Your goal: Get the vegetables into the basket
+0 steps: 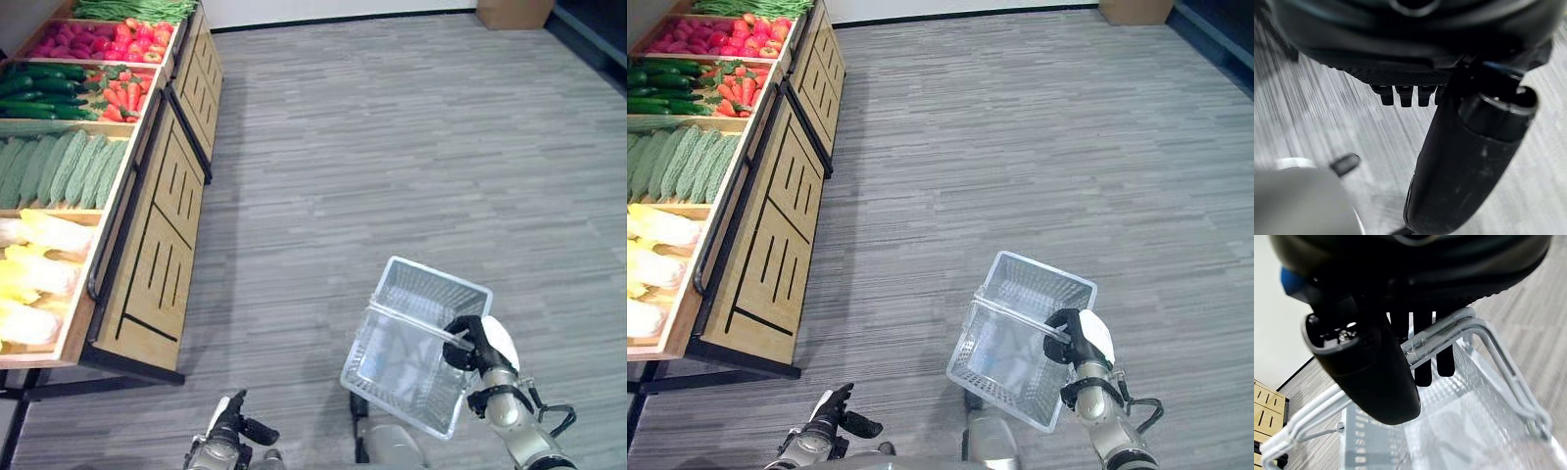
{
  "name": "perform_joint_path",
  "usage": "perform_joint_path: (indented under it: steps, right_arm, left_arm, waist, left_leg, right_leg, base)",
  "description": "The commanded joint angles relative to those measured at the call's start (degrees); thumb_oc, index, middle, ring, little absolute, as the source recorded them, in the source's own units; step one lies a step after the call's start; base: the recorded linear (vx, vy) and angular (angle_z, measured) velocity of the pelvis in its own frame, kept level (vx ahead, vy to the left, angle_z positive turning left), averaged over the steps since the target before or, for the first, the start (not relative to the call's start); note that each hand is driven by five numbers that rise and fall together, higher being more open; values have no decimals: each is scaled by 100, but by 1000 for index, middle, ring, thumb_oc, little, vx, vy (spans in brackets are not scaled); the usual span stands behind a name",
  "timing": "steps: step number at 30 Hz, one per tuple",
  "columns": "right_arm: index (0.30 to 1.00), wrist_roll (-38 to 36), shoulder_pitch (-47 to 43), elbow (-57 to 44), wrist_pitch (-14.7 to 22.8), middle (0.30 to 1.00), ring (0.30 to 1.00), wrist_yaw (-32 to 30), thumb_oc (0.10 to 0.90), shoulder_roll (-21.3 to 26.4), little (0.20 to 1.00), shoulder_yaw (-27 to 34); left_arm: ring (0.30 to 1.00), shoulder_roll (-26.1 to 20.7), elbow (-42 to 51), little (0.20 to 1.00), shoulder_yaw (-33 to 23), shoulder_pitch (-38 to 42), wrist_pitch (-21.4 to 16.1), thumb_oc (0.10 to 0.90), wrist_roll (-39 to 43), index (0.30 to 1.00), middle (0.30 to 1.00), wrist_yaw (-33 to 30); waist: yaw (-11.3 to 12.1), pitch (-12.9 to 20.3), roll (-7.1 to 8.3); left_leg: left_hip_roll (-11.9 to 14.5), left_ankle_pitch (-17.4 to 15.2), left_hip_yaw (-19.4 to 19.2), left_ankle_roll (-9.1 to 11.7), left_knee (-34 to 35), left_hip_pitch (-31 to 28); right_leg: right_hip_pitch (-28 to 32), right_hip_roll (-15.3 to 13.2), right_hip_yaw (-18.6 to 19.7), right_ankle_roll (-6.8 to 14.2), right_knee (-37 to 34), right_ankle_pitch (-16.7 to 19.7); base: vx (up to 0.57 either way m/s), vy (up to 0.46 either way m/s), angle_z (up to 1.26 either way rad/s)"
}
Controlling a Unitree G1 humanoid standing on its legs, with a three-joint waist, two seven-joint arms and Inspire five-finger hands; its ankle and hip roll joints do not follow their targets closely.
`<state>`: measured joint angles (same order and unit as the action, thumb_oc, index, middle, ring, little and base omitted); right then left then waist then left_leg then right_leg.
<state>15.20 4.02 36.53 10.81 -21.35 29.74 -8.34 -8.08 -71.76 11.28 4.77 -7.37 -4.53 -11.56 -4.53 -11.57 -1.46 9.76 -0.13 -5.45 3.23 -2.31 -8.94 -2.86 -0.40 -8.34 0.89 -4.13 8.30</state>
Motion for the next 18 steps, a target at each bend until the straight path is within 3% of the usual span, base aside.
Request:
perform_joint_path:
  steps: [1,2,3,6,7,9,10,11,12,18]
  right_arm:
    - [300,-166,-512,-762,585,300,300,-503,400,425,300,467]
    - [300,-120,-518,-756,605,300,300,-528,400,525,300,471]
    - [300,72,-555,-942,599,300,300,-552,400,790,300,443]
    - [300,72,-603,-988,588,300,300,-564,400,863,300,450]
    - [300,64,-668,-1019,567,300,300,-542,400,922,300,447]
    - [300,76,-659,-1064,572,300,300,-524,400,940,300,436]
    - [300,99,-574,-1157,573,300,300,-523,400,936,300,467]
    - [300,163,-483,-1223,530,300,300,-569,400,741,300,462]
    - [300,139,-436,-1156,524,300,300,-599,400,628,300,500]
    - [300,109,-561,-1139,491,300,300,-557,400,409,300,398]
  left_arm:
    - [1000,-186,-121,1000,96,28,11,900,-163,1000,1000,-128]
    - [1000,-161,-117,1000,103,18,24,900,-172,1000,1000,-144]
    - [1000,-133,-133,1000,110,81,36,900,-190,1000,1000,-180]
    - [1000,-113,-118,1000,131,96,47,900,-181,1000,1000,-170]
    - [1000,-97,-125,1000,150,119,61,900,-162,1000,1000,-205]
    - [1000,-100,-152,1000,141,99,56,900,-153,1000,1000,-232]
    - [1000,-117,-182,1000,126,68,61,900,-166,1000,1000,-242]
    - [1000,-154,-301,1000,51,-21,89,900,-240,1000,1000,-195]
    - [1000,-146,-316,1000,21,-79,122,900,-330,1000,1000,-174]
    - [1000,-220,-334,1000,-37,-106,143,900,-368,1000,1000,-161]
  waist:
    - [-42,-14,223]
    - [-33,-22,202]
    - [12,-72,240]
    - [48,-113,252]
    - [142,-150,314]
    - [206,-154,354]
    - [279,-162,334]
    - [341,-84,342]
    - [334,-26,359]
    - [409,-50,487]
  left_leg:
    - [-302,-309,-73,177,156,-166]
    - [-251,-194,-20,245,2,-96]
    - [-173,179,-1,428,-806,273]
    - [-207,252,40,425,-925,476]
    - [-374,40,105,334,-510,774]
    - [-343,62,125,313,-123,1016]
    - [-67,658,-122,393,314,1405]
    - [-65,668,-338,346,387,1287]
    - [-216,548,-428,212,472,1112]
    - [-390,188,-632,-2,157,1096]
  right_leg:
    - [-298,-405,205,614,903,-497]
    - [-229,-367,162,556,845,-529]
    - [37,-349,1,385,552,-567]
    - [165,-369,-26,362,427,-600]
    - [309,-465,-2,432,287,-611]
    - [388,-527,28,485,274,-670]
    - [588,-523,57,483,292,-819]
    - [752,-537,195,516,412,-1003]
    - [793,-648,302,587,471,-999]
    - [725,-848,477,765,569,-941]
  base:
    - [97,-191,0]
    - [172,-417,6]
    - [187,-441,33]
    - [89,-135,42]
    - [106,-35,0]
    - [197,63,7]
    - [465,304,8]
    - [549,514,8]
    - [395,421,-2]
    - [96,194,-74]
